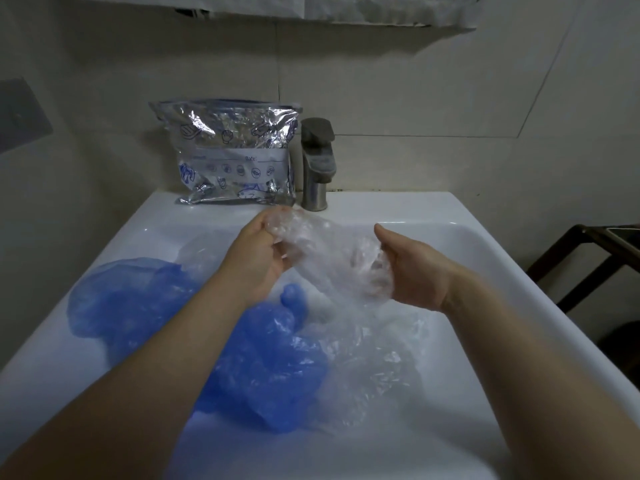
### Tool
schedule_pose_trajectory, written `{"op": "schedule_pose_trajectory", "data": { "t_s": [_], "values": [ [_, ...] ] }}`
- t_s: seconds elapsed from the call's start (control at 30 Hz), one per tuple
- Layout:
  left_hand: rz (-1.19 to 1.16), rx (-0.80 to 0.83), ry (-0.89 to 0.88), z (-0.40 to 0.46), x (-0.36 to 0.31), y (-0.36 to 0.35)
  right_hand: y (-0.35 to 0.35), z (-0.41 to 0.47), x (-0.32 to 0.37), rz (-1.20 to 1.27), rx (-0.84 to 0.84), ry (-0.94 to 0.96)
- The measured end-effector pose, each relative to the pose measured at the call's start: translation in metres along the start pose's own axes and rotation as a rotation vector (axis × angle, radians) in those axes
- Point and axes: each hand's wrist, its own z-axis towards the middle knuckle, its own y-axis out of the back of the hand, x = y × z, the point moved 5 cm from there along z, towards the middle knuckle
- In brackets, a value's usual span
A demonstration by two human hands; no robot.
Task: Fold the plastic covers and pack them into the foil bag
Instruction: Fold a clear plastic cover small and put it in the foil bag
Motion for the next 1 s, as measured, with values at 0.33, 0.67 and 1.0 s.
{"op": "schedule_pose_trajectory", "data": {
  "t_s": [0.33,0.67,1.0],
  "values": [
    [-0.163,0.284,0.001,-0.025,-0.004,-0.023,-0.013,-0.009,0.015,-0.655,-0.203,0.291],
    [-0.057,0.509,0.249,-0.037,0.010,-0.033,-0.009,-0.016,0.031,-0.803,-0.340,0.565],
    [1.413,0.403,0.146,-0.026,0.017,-0.011,0.004,-0.023,0.040,-0.579,-0.183,0.550]
  ]
}}
